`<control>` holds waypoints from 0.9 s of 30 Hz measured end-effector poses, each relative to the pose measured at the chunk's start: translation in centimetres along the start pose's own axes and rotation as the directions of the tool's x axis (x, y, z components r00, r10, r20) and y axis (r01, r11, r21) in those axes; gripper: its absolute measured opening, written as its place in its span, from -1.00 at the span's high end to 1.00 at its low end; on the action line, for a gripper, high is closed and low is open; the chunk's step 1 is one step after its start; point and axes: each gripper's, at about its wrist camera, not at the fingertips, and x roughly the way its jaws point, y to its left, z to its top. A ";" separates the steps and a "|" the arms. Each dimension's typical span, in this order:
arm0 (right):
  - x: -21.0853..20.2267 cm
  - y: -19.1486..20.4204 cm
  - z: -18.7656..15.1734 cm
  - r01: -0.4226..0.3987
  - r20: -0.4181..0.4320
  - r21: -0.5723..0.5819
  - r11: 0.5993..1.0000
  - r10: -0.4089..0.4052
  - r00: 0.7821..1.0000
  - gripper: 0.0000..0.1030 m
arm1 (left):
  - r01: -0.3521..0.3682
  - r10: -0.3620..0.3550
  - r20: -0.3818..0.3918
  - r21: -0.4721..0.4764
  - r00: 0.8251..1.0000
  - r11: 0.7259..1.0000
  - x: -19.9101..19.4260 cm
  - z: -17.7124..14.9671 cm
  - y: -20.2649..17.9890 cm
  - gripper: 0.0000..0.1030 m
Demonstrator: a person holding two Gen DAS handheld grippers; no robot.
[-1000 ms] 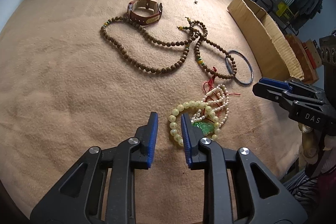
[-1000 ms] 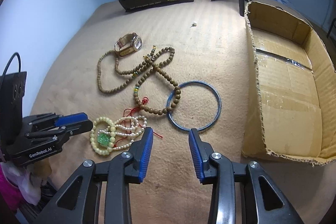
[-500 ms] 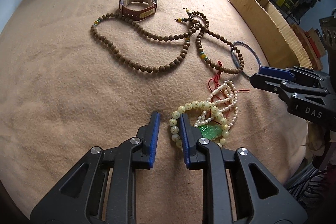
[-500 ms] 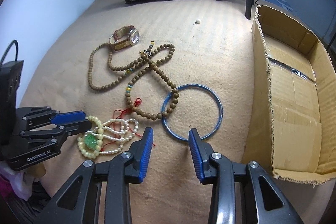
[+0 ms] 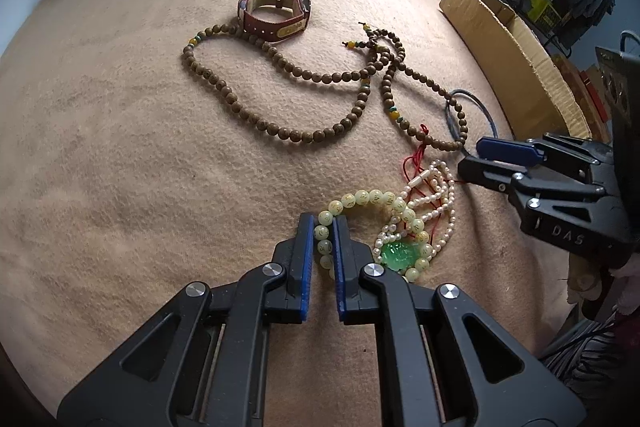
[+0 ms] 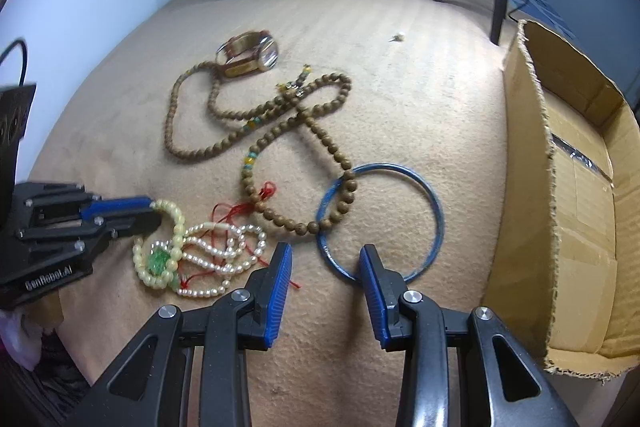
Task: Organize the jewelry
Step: 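Close the left tool on the cream bead bracelet while the right tool closes on the blue bangle, then carry both into the cardboard box and open the left and right tools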
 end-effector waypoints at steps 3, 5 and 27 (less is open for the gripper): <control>0.3 0.0 0.0 0.025 -0.008 -0.014 1.000 -0.026 1.000 0.66 | 0.003 -0.003 0.002 -0.008 1.000 1.000 -0.1 0.0 0.1 0.86; 0.2 -0.1 0.0 0.016 -0.010 -0.007 1.000 -0.016 1.000 0.85 | 0.004 -0.004 0.003 -0.008 1.000 1.000 -0.1 -0.1 0.1 0.86; -6.3 -1.0 -0.1 -0.122 0.137 0.124 0.985 0.105 0.985 0.98 | 0.063 -0.054 0.129 -0.067 0.990 0.996 -5.2 0.5 0.6 0.90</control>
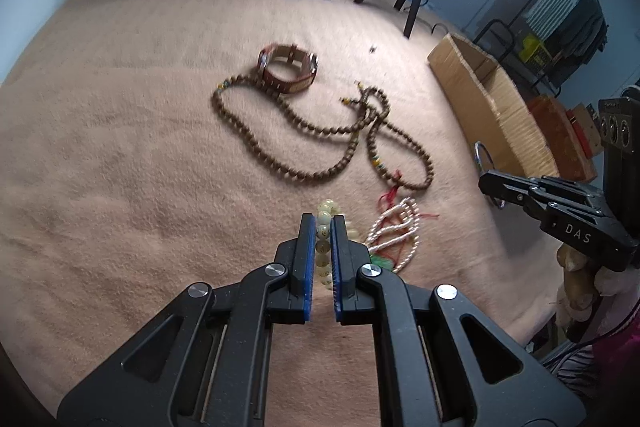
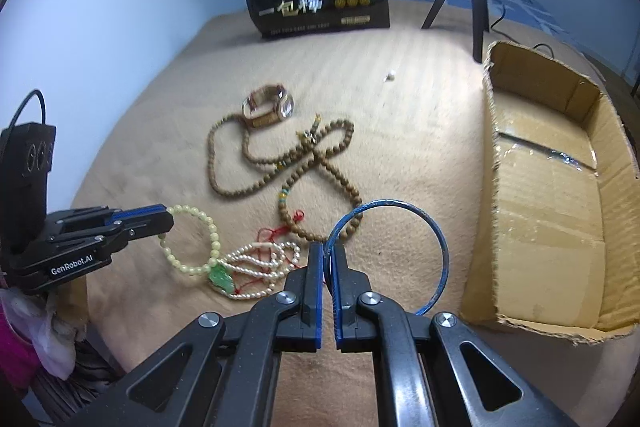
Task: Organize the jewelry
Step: 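Carry both into the cardboard box and open the left and right tools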
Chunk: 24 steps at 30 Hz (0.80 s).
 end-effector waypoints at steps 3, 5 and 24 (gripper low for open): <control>-1.2 0.0 0.2 -0.002 0.028 0.009 1.000 0.002 1.000 0.98 | 0.014 -0.014 0.020 0.004 1.000 1.000 -0.8 0.3 -0.6 0.90; -1.8 -0.2 0.1 -0.002 0.043 0.013 1.000 0.001 0.999 0.98 | 0.023 -0.023 0.034 0.010 0.999 1.000 -1.4 0.5 -0.9 0.90; -7.1 -5.2 2.0 0.039 0.180 0.093 0.995 -0.056 0.982 0.98 | 0.120 -0.131 0.116 0.103 0.985 0.987 -2.8 4.7 -9.3 0.90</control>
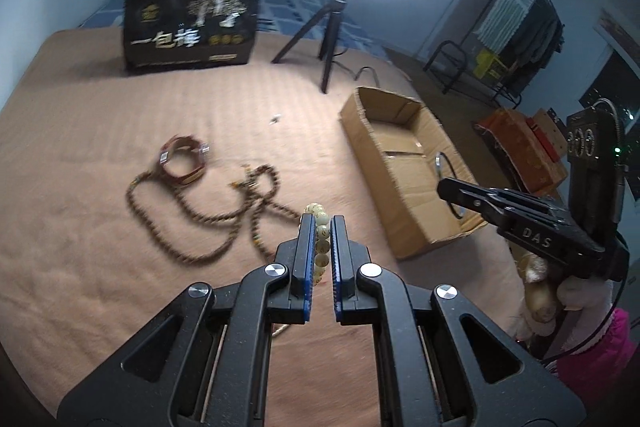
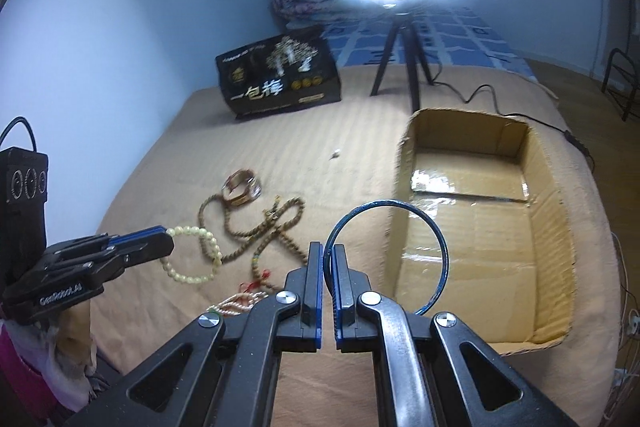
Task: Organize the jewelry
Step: 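Carry both into the cardboard box and open the left and right tools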
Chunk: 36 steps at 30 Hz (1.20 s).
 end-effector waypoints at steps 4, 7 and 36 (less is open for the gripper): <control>-0.4 -1.7 0.8 0.022 0.020 0.026 0.999 -0.023 1.000 0.98 | 0.022 -0.022 0.004 0.035 1.000 0.999 1.0 1.0 -2.3 0.90; -0.7 -3.1 1.5 0.041 0.036 0.049 0.998 -0.043 0.998 0.98 | 0.039 -0.040 0.005 0.057 0.999 0.998 1.9 1.8 -4.0 0.90; 4.0 -12.4 2.8 0.179 -0.065 0.160 0.971 -0.170 0.983 0.98 | 0.100 -0.083 -0.128 0.127 0.988 0.987 12.8 3.1 -11.6 0.90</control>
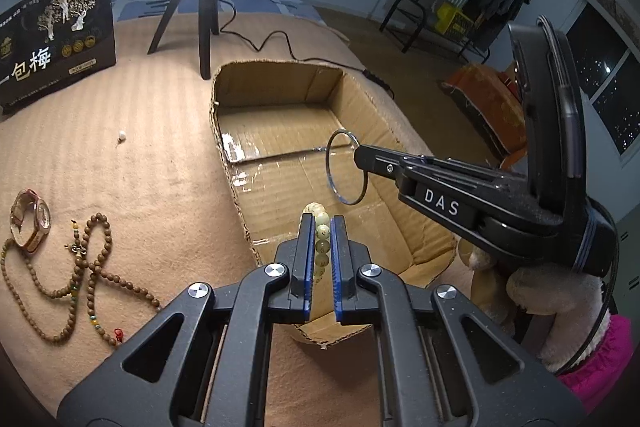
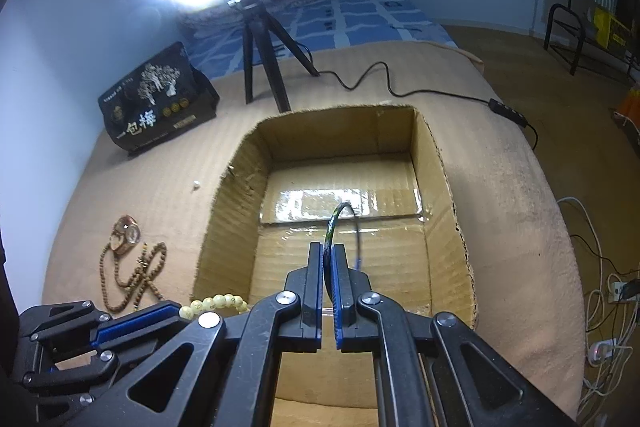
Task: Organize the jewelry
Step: 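Carry both into the cardboard box and open the left and right tools, then move both open tools back to the pearl necklace with green jade pendant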
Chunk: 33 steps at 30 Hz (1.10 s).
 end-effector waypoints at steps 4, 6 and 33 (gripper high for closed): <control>0.2 -0.3 -0.1 0.012 -0.003 0.005 1.000 -0.012 1.000 0.97 | -0.012 0.012 -0.010 0.010 1.000 1.000 0.4 -0.3 0.0 0.90; 0.0 -0.4 -0.1 0.020 -0.002 0.004 1.000 -0.020 1.000 0.86 | -0.024 0.024 -0.006 0.015 1.000 1.000 0.4 -0.3 0.0 0.90; -6.7 2.3 -1.3 0.067 0.122 -0.012 0.998 -0.066 0.990 -0.41 | -0.145 0.143 0.139 0.005 0.980 0.989 -8.7 -1.7 4.9 -0.07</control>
